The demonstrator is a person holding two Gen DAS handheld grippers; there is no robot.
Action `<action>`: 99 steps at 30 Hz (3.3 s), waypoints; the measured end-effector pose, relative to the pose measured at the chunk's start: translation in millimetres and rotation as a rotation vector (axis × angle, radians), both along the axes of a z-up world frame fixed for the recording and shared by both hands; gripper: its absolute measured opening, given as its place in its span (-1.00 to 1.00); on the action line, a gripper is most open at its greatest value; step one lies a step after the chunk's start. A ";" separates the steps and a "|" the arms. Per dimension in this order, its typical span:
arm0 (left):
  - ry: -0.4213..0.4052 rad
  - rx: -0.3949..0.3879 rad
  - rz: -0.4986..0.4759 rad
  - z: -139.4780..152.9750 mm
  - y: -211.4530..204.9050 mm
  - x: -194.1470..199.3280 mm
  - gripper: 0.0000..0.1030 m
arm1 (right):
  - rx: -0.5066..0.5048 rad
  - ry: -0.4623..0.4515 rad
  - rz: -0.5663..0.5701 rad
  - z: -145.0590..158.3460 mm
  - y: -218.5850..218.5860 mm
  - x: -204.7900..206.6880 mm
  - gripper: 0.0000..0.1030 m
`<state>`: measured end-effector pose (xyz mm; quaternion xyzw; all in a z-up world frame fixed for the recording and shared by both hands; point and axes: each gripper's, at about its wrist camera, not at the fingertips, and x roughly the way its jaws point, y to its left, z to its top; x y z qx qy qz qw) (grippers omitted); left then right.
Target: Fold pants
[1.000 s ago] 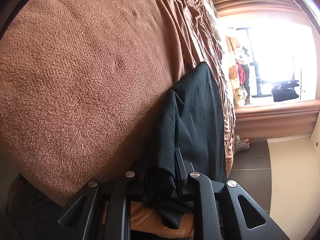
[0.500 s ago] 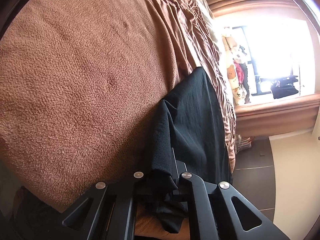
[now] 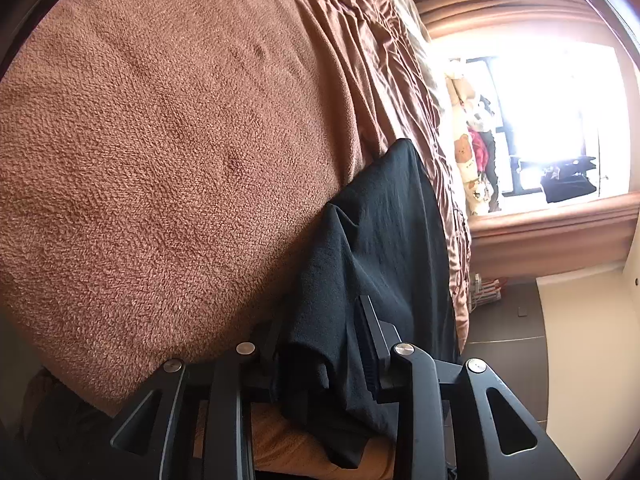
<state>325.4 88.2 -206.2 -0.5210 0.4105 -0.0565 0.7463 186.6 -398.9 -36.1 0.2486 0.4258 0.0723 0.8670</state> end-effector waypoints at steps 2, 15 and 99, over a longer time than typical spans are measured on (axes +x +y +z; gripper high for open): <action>-0.011 0.022 0.005 0.9 -1.7 0.8 -0.37 | -0.001 0.003 0.001 1.3 1.5 -0.4 -0.82; -0.094 -0.004 -0.015 1.2 0.4 -5.7 -0.88 | -0.168 -0.086 -0.065 57.1 13.5 -29.7 -0.78; -0.150 -0.057 -0.011 6.8 8.4 -22.0 -0.88 | -0.315 0.096 0.275 -19.6 242.5 212.7 -0.96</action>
